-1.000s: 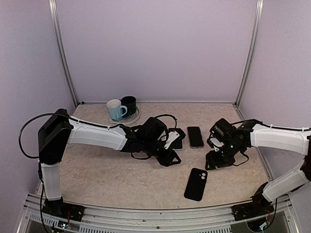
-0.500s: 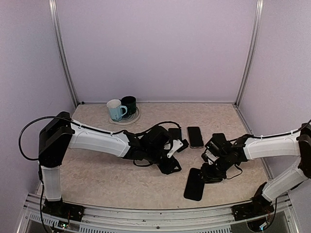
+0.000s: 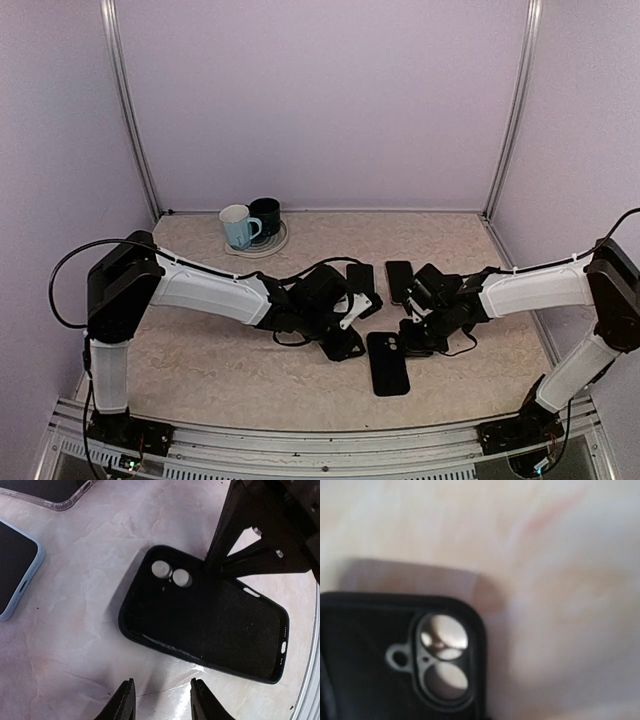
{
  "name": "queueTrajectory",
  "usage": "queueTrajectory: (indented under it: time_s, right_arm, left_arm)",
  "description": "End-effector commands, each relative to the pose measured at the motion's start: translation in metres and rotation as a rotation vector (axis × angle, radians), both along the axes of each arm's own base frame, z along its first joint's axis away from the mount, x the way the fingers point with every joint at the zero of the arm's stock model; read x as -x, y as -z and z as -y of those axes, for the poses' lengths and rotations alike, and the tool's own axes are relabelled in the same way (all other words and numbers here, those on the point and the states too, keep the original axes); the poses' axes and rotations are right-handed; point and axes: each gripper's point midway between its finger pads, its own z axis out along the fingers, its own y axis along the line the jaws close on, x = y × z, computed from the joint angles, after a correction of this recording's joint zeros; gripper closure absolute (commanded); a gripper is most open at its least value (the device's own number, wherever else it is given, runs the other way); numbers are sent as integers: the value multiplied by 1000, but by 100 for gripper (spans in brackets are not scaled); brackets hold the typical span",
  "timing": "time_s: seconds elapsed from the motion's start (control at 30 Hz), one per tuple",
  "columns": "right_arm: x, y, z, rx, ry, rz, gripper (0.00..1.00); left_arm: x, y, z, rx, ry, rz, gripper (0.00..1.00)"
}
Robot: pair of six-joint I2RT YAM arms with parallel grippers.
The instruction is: Put the phone into the phone case
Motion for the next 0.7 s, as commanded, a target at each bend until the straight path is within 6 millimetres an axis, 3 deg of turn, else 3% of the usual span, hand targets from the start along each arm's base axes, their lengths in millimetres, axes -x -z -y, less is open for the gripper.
queueTrajectory:
  time_s: [0.0, 0.13, 0.4, 0.47, 0.53, 0.67]
  right_arm:
    - [-39, -15, -1, 64, 46, 147, 100]
    - [-39, -7, 7, 194, 0, 101, 100]
    - [-38, 1, 12, 241, -30, 80, 98]
    - [-36, 4, 15, 255, -45, 67, 73]
    - [-37, 2, 17, 265, -61, 68, 58]
    - [-65, -35, 29, 240, -63, 148, 42]
  left_arm:
    - [-12, -3, -9, 5, -39, 14, 61]
    - [-19, -10, -14, 2, -57, 38, 61]
    - [-22, -7, -21, -15, -68, 45, 61]
    - [-25, -7, -23, -19, -75, 54, 61]
    - [-26, -10, -25, -20, -79, 66, 61]
    - [-32, -25, -32, 2, -105, 86, 61]
